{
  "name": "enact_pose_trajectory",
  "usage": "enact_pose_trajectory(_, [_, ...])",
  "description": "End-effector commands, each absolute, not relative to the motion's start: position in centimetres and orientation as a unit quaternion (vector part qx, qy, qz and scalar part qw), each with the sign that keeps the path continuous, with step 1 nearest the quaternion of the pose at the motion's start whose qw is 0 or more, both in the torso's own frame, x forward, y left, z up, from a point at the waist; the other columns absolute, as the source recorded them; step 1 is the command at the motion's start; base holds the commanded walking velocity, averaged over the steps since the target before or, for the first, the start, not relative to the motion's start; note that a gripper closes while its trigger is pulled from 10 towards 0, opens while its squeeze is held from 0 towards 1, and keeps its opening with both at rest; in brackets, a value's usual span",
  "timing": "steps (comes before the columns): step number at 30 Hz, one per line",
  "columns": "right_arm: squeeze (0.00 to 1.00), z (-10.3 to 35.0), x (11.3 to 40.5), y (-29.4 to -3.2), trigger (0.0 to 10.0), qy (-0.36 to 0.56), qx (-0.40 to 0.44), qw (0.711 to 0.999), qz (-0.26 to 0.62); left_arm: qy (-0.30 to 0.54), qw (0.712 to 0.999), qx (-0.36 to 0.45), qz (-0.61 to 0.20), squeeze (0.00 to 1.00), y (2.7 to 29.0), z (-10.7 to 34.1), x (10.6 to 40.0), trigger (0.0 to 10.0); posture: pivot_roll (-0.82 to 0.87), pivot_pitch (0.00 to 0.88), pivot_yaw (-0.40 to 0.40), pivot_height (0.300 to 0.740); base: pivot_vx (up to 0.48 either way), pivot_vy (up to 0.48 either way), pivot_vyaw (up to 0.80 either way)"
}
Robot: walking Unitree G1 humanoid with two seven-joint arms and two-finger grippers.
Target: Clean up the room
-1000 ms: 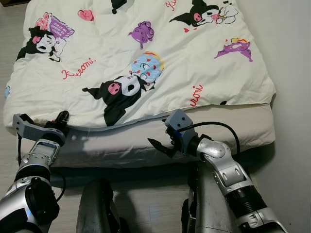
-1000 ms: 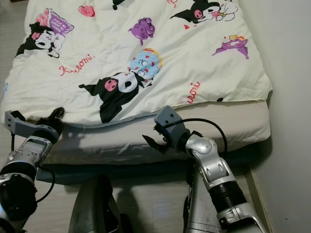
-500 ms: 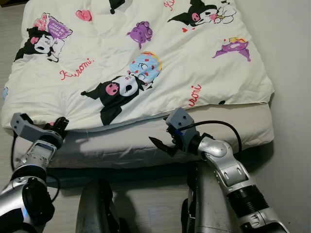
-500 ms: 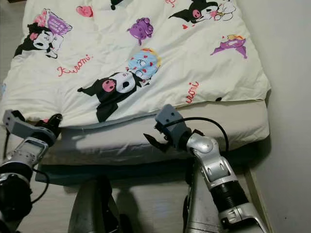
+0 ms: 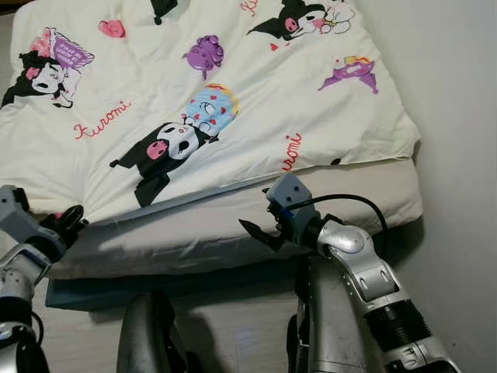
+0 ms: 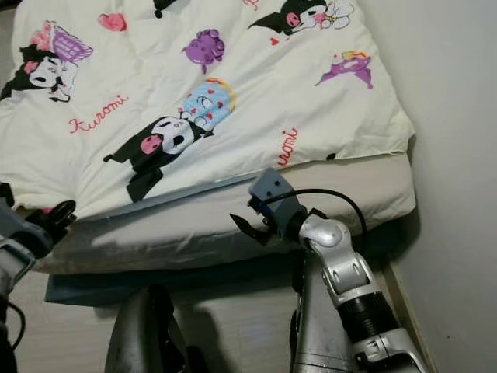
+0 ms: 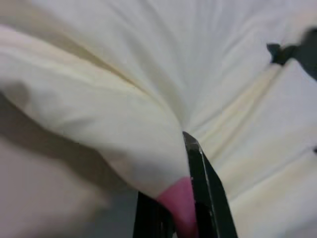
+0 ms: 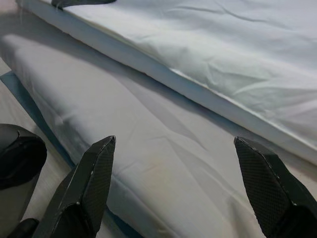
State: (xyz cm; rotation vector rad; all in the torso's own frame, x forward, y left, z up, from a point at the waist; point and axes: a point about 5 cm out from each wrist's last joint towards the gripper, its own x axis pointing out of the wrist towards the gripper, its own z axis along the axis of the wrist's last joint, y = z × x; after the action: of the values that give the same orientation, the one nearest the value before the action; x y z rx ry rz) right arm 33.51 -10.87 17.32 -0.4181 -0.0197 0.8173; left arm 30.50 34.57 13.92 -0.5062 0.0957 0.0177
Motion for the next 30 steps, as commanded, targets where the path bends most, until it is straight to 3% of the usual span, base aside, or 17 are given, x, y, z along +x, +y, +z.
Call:
enact_pose_trajectory(1, [0.00,16.7,33.1,-10.5,10.0,-0.002,-0.191,0.893,0.407,0.098,0.966,-0.237,0.016,0.00,35.8,12.3,28.5,0.0,-0.06,0.429,0.098,0.456,0.000,0.000,0.00])
enact_pose_trajectory(13, [0.00,16.7,32.7,-10.2,10.0,0.000,-0.187,0.889,0.418,0.173,0.968,-0.184,-0.001,0.00,36.6,11.3,24.4,0.0,-0.05,0.427,0.101,0.456,0.000,0.000,0.00])
enact_pose_trajectory(15, [0.00,16.7,32.7,-10.2,10.0,0.001,-0.186,0.888,0.421,0.243,0.960,-0.140,-0.011,0.00,36.5,10.0,22.7,0.0,-0.05,0.428,0.098,0.456,0.000,0.000,0.00])
enact_pose_trajectory(20, [0.00,16.6,32.6,-10.2,10.0,0.002,-0.185,0.886,0.425,0.314,0.946,-0.080,-0.025,0.00,36.6,8.7,20.9,0.0,-0.05,0.427,0.095,0.456,0.000,0.000,0.00])
enact_pose_trajectory(24, [0.00,16.6,32.5,-9.9,10.0,0.003,-0.182,0.883,0.432,0.394,0.919,-0.006,-0.013,0.00,37.7,7.6,19.1,0.0,-0.05,0.425,0.095,0.456,0.000,0.000,0.00])
enact_pose_trajectory(30, [0.00,16.6,32.4,-9.9,10.0,0.002,-0.182,0.883,0.433,0.409,0.913,0.001,-0.004,0.00,38.1,7.5,18.7,0.0,-0.05,0.423,0.096,0.456,0.000,0.000,0.00])
